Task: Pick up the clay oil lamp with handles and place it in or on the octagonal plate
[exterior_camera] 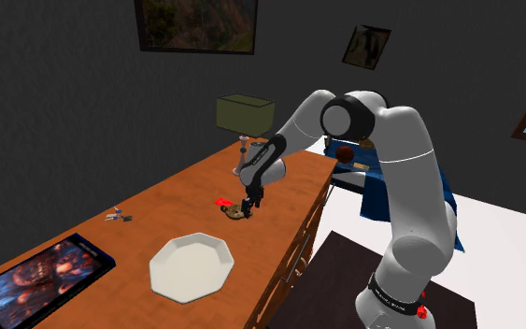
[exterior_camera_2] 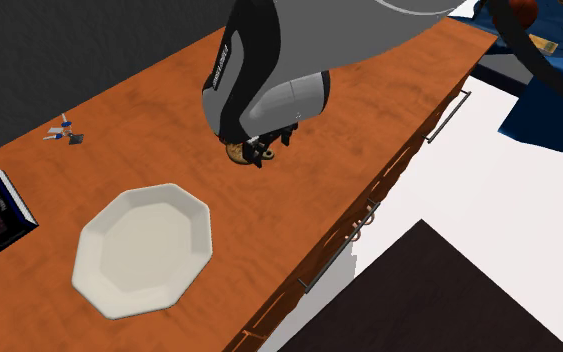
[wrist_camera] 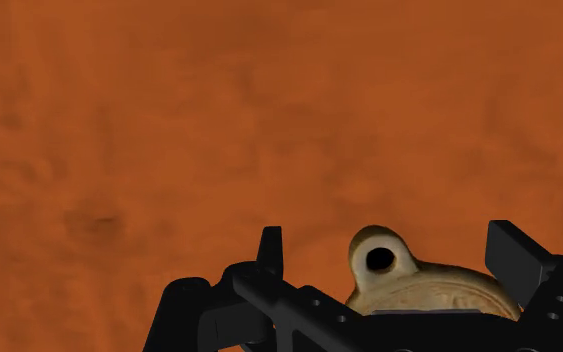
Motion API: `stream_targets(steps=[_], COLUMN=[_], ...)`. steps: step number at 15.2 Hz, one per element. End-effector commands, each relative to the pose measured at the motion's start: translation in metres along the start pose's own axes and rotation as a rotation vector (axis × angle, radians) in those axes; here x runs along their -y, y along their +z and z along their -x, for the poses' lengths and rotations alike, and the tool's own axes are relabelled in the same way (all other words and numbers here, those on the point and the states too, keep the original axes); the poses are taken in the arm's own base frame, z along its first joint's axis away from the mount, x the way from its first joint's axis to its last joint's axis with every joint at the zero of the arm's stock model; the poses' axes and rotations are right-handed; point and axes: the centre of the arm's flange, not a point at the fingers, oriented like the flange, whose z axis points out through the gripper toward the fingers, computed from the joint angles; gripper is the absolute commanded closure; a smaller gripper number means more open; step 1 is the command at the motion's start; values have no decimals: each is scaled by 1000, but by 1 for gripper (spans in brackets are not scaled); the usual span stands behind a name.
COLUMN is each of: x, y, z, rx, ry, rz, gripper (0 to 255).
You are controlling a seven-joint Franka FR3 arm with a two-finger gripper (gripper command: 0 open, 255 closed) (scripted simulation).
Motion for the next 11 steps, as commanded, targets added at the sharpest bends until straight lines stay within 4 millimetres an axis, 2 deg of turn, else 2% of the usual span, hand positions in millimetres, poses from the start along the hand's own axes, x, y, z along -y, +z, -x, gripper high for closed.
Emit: stream_targets(steps=[1, 3, 10, 11], x=[-1, -1, -1, -1], y=[11, 20, 20, 20], z=[-2, -2, -2, -2], rx=[0, 0, 0, 0], ry=[0, 0, 0, 0], rz=[0, 0, 0, 0], gripper=[0, 0, 0, 255])
